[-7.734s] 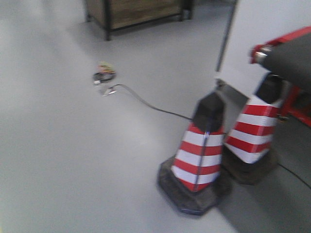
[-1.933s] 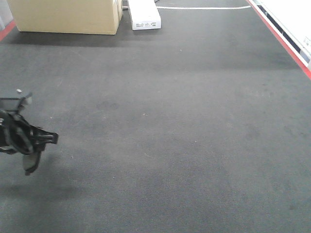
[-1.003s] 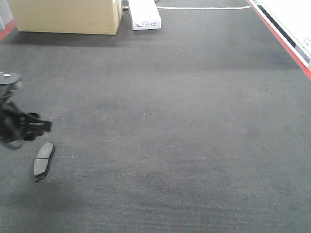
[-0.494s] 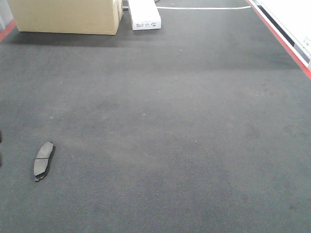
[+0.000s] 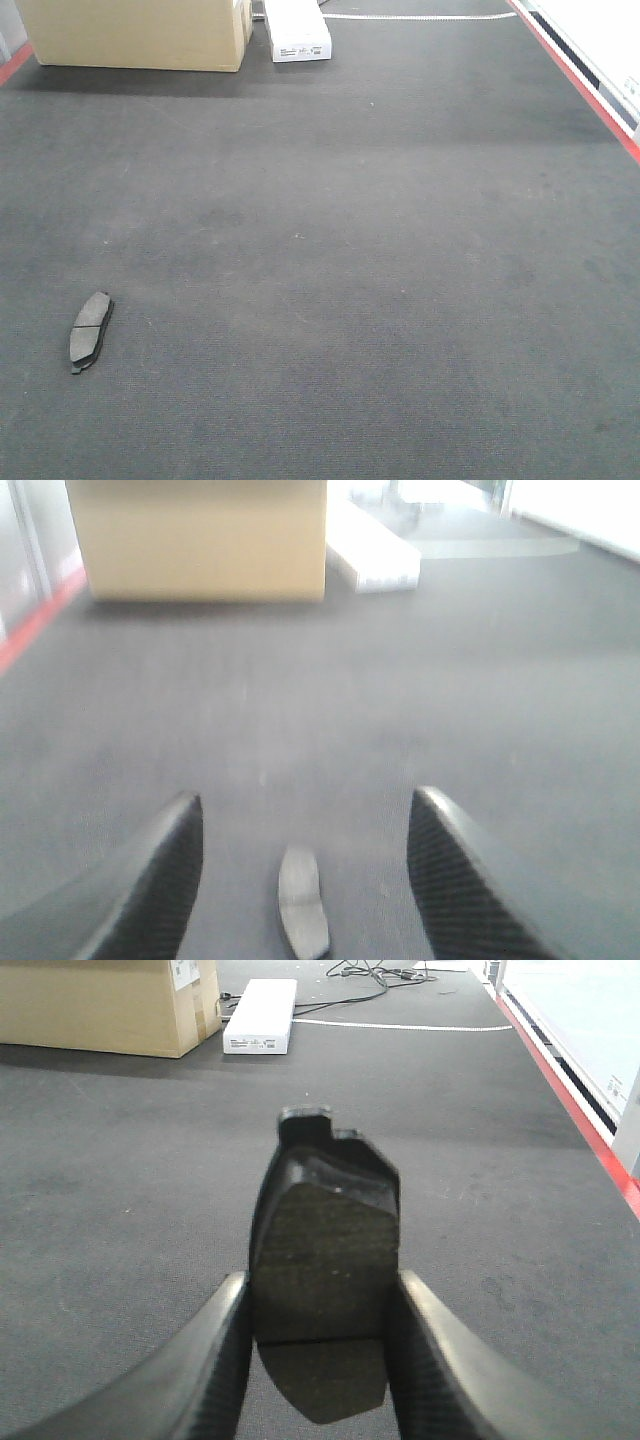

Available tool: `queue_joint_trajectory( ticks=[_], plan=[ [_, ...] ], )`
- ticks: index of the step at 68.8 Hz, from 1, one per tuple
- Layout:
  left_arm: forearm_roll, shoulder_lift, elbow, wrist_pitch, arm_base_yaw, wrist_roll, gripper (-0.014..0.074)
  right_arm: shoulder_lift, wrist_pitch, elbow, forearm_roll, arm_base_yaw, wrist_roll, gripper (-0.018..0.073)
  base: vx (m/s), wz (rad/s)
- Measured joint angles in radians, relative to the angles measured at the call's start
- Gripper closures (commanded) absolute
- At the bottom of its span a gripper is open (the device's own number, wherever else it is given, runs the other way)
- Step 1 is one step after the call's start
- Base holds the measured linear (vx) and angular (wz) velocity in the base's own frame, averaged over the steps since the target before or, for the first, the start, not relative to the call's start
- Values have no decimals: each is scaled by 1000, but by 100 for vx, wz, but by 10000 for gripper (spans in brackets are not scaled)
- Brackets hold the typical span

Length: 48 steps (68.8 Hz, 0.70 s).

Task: Move and align brake pads A on conveyor
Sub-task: 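Raise the open left gripper away from the placed brake pad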

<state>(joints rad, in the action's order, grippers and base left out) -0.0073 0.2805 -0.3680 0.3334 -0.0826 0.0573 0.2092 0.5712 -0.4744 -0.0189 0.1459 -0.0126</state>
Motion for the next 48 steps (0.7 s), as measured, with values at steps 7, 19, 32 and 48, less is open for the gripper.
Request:
queue_joint_trajectory(
  ticks=[7,19,32,48],
  plan=[
    [0,-16,0,0,0,0,174,0,0,0,0,0,0,569,0,0],
    [0,-16,0,12,0,0,174,0,0,0,0,0,0,569,0,0],
    [0,-16,2,15,0,0,174,0,0,0,0,0,-1,569,0,0],
    [0,-16,2,15,0,0,174,0,0,0,0,0,-1,569,0,0]
  ],
)
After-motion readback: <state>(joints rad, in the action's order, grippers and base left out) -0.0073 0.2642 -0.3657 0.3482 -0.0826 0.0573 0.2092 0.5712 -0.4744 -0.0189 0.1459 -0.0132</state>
